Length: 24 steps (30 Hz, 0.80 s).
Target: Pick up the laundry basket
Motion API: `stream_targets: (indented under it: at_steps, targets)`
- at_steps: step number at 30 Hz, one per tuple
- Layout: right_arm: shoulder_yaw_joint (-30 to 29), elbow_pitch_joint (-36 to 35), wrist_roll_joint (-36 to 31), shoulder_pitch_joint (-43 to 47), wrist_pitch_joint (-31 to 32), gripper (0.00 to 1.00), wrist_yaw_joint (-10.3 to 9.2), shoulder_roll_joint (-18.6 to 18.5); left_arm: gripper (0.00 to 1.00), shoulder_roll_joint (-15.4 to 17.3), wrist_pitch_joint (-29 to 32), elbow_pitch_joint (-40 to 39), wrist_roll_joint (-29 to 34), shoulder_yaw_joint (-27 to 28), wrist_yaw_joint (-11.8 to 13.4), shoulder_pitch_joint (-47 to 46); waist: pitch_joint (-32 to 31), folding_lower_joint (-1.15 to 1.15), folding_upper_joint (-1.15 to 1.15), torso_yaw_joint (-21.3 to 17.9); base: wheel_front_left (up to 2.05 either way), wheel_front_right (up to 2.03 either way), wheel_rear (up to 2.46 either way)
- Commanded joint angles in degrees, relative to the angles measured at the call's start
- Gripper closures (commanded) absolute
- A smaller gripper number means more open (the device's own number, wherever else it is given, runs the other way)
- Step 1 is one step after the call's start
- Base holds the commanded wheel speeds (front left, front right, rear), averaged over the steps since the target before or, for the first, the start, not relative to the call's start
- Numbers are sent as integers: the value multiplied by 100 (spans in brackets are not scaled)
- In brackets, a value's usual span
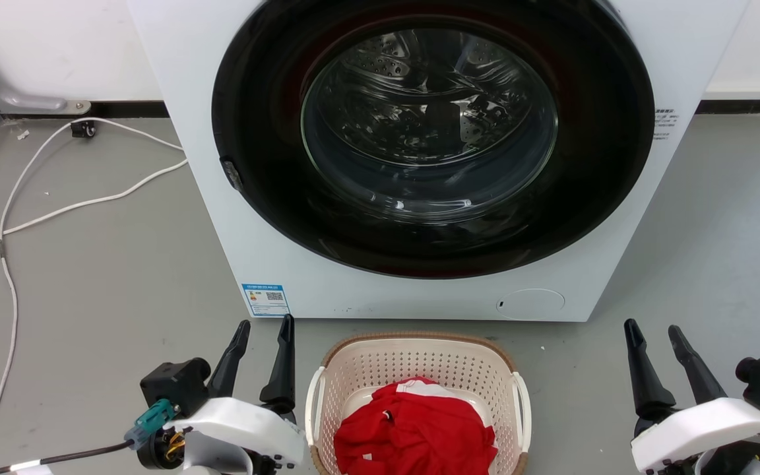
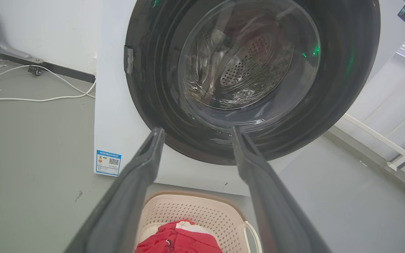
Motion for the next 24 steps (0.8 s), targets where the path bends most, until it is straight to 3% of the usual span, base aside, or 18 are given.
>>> stream_targets:
  at_steps: [1,24]
  targets:
    - [5,-88,-158,23,4,0,10,-4,0,38,-59,-25,163,-34,23,11,-8,0,0,1,0,0,0]
    - [49,-274,-1327,195,-79,0,12,-2,0,48,-378,141,1435,-238,218,40,-31,0,0,19,0,0,0]
